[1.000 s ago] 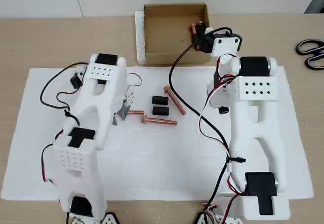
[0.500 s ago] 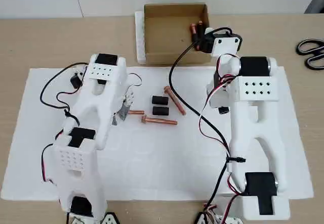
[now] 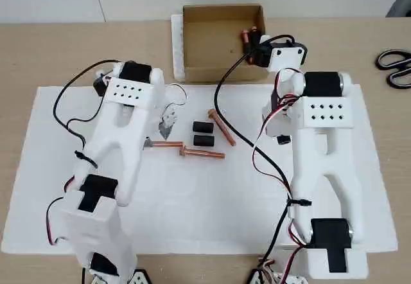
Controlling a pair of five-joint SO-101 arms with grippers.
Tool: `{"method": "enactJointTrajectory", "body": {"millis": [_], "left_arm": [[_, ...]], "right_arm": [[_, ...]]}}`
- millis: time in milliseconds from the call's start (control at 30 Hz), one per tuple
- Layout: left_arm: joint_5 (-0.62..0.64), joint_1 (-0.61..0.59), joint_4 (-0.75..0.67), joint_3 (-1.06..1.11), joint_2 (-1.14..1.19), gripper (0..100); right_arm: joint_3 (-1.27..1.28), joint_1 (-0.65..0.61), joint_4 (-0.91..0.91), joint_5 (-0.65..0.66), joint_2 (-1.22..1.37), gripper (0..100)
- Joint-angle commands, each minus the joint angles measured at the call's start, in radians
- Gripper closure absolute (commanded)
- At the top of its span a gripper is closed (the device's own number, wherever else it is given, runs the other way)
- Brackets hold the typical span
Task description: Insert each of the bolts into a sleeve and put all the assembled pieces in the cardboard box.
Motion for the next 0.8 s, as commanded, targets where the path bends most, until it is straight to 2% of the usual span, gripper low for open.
{"method": "enactJointTrajectory", "body": {"millis": [0,467,767], "left_arm": [[0.031,0.000,0.020,0.016,-0.060,82],[0.213,-0.012,-0.015,-0.021,0.138,79],[0.224,-0.012,-0.014,-0.059,0.146,79]], "right_arm": [[-0.048,0.005,-0.018,-0.014,-0.042,98.1],[-0.048,0.004,-0.016,-0.014,-0.042,98.1],[-0.048,0.005,-0.015,-0.014,-0.042,98.1]]}}
